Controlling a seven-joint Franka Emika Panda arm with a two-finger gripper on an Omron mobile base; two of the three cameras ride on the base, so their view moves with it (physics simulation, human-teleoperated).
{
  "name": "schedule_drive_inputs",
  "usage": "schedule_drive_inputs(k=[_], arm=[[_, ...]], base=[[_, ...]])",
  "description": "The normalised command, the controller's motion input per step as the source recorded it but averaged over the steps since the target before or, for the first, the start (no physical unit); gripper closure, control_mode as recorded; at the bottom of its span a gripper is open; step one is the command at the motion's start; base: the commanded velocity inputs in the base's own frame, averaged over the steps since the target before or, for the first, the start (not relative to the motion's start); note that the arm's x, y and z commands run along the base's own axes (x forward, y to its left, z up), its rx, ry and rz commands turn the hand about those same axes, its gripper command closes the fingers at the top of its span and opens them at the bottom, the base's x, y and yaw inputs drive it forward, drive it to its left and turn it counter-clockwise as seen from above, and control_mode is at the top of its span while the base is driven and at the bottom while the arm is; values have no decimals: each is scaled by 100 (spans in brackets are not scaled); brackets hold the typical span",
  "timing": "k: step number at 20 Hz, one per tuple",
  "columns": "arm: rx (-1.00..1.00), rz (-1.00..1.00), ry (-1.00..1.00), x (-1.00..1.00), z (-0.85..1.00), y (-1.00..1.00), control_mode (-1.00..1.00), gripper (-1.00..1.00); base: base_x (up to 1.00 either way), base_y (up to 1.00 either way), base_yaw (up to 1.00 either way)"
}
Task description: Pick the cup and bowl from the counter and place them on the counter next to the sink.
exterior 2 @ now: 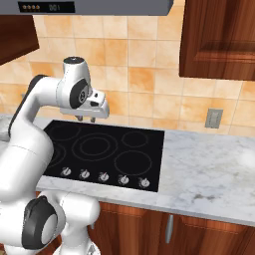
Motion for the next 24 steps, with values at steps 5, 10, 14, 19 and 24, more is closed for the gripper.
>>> schedule_drive_inputs(k=[5, 10, 14, 19, 24], arm=[[0, 0, -1, 19, -3, 0, -100, -100], [-2, -3, -11, 3, -11, 5, -100, -100], [0, -13, -1, -11, -3, 46, -100, -100], [0, -8, 0, -22, 0, 94, -100, -100], [0, -6, 0, -19, -1, 100, -100, -100]], base=[[0, 0, 0], [0, 0, 0], [0, 0, 0], [0, 0, 0], [0, 0, 0]])
